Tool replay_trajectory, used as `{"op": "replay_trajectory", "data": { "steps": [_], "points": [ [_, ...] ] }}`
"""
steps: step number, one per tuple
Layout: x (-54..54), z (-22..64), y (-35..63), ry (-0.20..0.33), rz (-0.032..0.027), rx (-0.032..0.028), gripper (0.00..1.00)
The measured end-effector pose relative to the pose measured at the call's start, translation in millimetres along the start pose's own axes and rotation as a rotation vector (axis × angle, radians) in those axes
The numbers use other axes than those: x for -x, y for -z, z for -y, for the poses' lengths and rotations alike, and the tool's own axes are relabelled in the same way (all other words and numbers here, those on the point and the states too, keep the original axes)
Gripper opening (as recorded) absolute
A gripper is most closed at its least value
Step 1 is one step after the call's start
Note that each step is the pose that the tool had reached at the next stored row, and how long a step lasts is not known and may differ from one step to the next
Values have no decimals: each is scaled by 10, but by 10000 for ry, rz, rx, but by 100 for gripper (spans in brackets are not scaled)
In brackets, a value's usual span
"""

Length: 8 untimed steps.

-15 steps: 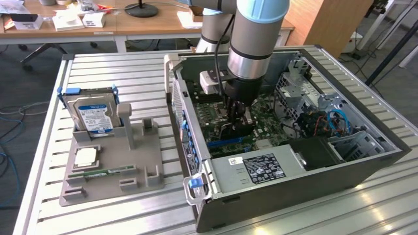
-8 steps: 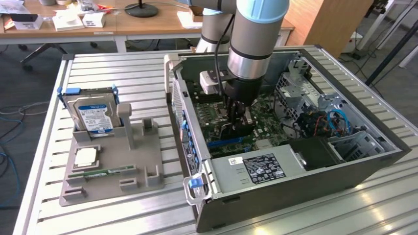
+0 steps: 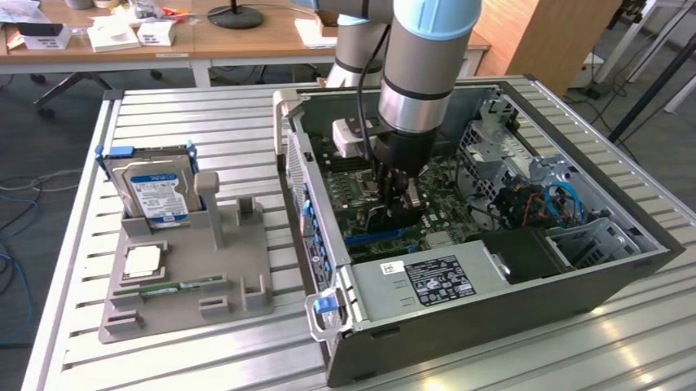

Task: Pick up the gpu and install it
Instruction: 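Insert the gpu into the slot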

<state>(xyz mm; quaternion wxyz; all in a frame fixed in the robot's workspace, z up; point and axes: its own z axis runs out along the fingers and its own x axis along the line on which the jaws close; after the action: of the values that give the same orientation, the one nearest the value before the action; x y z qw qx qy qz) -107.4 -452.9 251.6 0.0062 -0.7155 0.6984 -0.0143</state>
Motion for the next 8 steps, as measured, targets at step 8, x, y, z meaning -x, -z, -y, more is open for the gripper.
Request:
{"op": "replay_trajectory", "data": {
  "steps": [8],
  "points": [
    [0, -1, -13, -1, 1, -1, 26]
  ]
}}
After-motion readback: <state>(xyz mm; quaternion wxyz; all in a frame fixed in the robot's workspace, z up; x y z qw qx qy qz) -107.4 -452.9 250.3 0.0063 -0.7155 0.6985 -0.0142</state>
